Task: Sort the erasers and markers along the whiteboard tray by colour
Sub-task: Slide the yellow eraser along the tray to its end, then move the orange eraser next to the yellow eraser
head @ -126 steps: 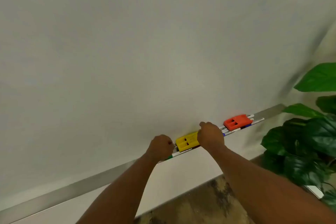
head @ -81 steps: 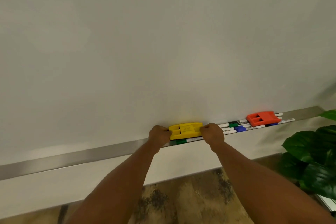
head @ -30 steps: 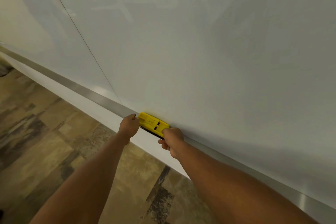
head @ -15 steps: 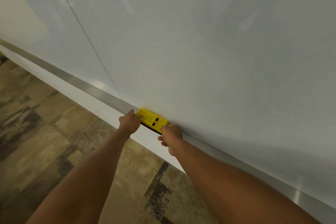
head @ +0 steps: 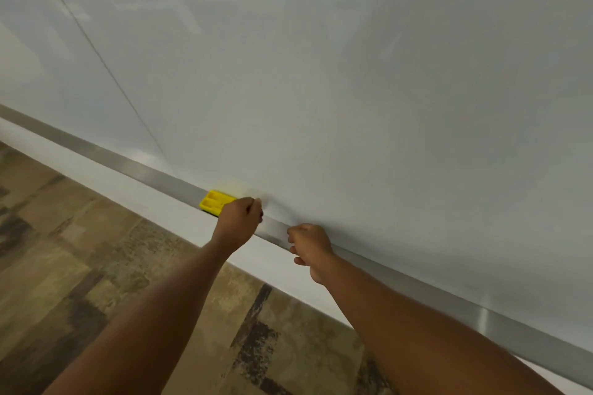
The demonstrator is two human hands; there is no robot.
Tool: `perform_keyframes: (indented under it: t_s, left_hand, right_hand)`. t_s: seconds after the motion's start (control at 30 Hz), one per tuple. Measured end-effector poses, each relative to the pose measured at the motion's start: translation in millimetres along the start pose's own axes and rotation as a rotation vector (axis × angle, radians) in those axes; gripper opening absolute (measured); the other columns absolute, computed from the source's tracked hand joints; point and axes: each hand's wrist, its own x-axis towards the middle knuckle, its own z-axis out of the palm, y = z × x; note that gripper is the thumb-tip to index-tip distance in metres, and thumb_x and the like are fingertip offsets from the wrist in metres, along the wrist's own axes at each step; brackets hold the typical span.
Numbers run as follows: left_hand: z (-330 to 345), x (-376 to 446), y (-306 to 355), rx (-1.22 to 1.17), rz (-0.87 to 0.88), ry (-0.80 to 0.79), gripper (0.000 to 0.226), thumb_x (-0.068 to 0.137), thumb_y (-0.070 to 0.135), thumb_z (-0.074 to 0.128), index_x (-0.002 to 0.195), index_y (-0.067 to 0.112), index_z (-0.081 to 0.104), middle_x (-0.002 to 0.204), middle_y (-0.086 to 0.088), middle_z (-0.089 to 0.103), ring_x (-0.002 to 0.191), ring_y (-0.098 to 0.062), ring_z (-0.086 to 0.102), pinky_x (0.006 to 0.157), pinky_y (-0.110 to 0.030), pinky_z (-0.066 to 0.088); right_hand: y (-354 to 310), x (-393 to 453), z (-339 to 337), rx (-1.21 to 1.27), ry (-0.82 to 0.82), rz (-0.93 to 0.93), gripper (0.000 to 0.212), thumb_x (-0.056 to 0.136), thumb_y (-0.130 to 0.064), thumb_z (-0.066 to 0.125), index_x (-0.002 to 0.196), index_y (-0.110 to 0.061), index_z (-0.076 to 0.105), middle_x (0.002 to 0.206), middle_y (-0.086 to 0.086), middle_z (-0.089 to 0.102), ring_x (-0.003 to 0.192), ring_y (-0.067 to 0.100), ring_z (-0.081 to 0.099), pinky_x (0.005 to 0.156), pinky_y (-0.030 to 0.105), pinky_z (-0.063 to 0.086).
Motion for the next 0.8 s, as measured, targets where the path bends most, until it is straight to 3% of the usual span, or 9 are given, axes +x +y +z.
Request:
perform_keyframes:
  t_s: [0.23, 0.47, 0.57, 0.7, 0.8]
  left_hand:
    - [64, -67, 84, 0.006, 0.032, -0.298, 0.038, 0.093, 0.024, 0.046, 0.07, 0.004, 0.067, 0.065, 0.002, 0.069, 0.062, -0.01, 0.062, 0.059, -0.024, 0.043]
    - [150, -144, 202, -0.035, 0.187, -0.541, 0.032, 0.09, 0.021, 0.048, 0.071, 0.009, 0.07, 0.072, 0.0, 0.073, 0.074, -0.02, 0.068, 0.073, -0.033, 0.053]
    - [193, -180, 250, 0.0, 0.273, -0.661, 0.03, 0.09, 0.023, 0.05, 0.075, 0.007, 0.07, 0.078, -0.007, 0.072, 0.079, -0.026, 0.067, 0.077, -0.039, 0.054]
    - [244, -232, 312, 0.06, 0.405, -0.789, 0.025, 0.092, 0.021, 0.05, 0.086, 0.015, 0.073, 0.088, -0.004, 0.072, 0.084, -0.022, 0.066, 0.076, -0.033, 0.051]
    - [280, -273, 358, 0.049, 0.495, -0.846, 0.022, 0.095, 0.023, 0.047, 0.096, 0.017, 0.069, 0.092, -0.002, 0.073, 0.085, -0.019, 0.065, 0.077, -0.03, 0.05]
  right_hand:
    - [27, -63, -122, 0.096, 0.073, -0.015, 0.01, 0.088, -0.018, 0.058, 0.086, -0.013, 0.066, 0.076, 0.003, 0.064, 0.061, 0.018, 0.053, 0.051, 0.023, 0.039]
    - [69, -135, -256, 0.116, 0.275, -0.07, 0.012, 0.087, -0.02, 0.059, 0.087, -0.012, 0.068, 0.078, 0.004, 0.067, 0.062, 0.016, 0.057, 0.052, 0.024, 0.043]
    - [91, -167, -312, 0.083, 0.385, -0.094, 0.017, 0.089, -0.019, 0.057, 0.093, -0.011, 0.071, 0.084, 0.006, 0.07, 0.067, 0.016, 0.061, 0.064, 0.028, 0.053]
    - [128, -208, -388, 0.015, 0.575, -0.094, 0.02, 0.087, -0.016, 0.054, 0.091, -0.01, 0.072, 0.089, 0.008, 0.073, 0.079, 0.022, 0.067, 0.077, 0.037, 0.056]
    - [157, -239, -446, -0.033, 0.696, -0.071, 0.021, 0.085, -0.016, 0.053, 0.09, -0.006, 0.071, 0.088, 0.01, 0.072, 0.086, 0.027, 0.068, 0.079, 0.041, 0.057]
